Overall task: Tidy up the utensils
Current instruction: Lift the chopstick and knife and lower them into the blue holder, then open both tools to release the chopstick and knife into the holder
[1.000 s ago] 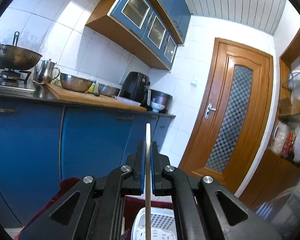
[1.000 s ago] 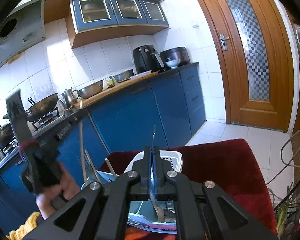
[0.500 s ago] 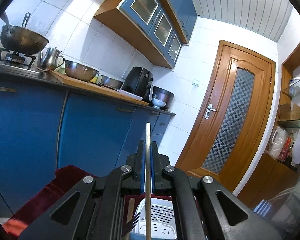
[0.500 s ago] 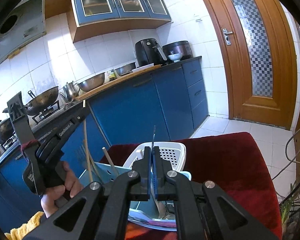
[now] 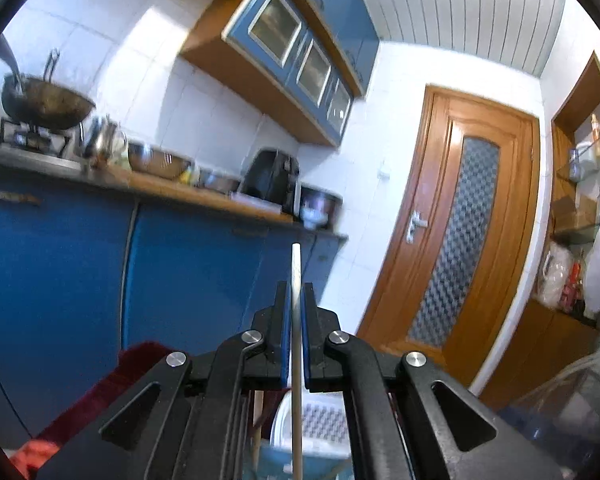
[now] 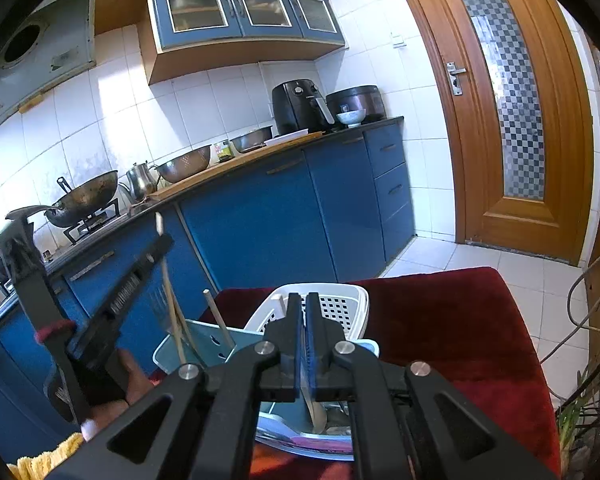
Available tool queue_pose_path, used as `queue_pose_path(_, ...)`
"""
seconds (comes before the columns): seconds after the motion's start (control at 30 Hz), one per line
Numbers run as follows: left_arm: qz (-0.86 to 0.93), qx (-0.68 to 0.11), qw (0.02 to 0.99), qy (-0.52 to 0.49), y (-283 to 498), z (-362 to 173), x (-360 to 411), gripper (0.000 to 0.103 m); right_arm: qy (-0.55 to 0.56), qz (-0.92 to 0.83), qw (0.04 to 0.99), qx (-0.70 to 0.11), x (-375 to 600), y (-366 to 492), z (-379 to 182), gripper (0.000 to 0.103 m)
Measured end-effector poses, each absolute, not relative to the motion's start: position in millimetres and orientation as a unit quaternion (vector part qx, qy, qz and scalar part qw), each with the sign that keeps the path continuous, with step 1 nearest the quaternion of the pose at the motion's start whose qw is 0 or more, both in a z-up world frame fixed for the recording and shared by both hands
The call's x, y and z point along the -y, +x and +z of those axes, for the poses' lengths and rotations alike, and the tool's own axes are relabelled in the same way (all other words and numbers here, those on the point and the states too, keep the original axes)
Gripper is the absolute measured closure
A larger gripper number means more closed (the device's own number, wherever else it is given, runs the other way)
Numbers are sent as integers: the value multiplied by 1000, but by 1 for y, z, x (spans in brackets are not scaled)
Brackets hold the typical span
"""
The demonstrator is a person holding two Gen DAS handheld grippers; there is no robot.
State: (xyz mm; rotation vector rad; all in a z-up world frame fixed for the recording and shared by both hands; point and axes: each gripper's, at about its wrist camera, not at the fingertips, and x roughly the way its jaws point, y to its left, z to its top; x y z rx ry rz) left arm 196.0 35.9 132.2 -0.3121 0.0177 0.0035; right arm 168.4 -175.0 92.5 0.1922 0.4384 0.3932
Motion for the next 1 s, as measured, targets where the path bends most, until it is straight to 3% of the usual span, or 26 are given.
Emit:
queue_pose_path(0.13, 41, 37, 991, -122, 192, 135, -26, 101, 96, 195, 953, -213, 174, 168, 92, 99)
queue_pose_path(0.4, 25, -34, 989, -145, 202, 104, -28, 101, 90, 200, 952, -213, 172, 166, 91, 99)
queue_pose_path(0.57, 20, -37, 990, -135, 198, 104, -26, 100, 92, 205, 950, -218, 173, 166, 92, 99)
queue_pose_path(0.63, 14, -45, 991, -126, 196, 106, -24, 96, 99, 206, 948, -220, 173, 165, 93, 99)
queue_pose_path(0.67, 13, -50, 991, -121, 195, 106, -23, 89, 101, 208, 948, -220, 174, 164, 94, 99)
queue_pose_path(0.77, 8, -61, 992, -108, 188, 110, -21, 77, 107, 209, 948, -216, 175, 160, 97, 91)
queue_pose_path(0.93, 0, -82, 992, -97, 177, 122, -21, 72, 111, 212, 949, -207, 175, 148, 107, 88)
queue_pose_path(1.0, -4, -94, 991, -93, 171, 128, -23, 72, 113, 213, 949, -203, 175, 141, 111, 81)
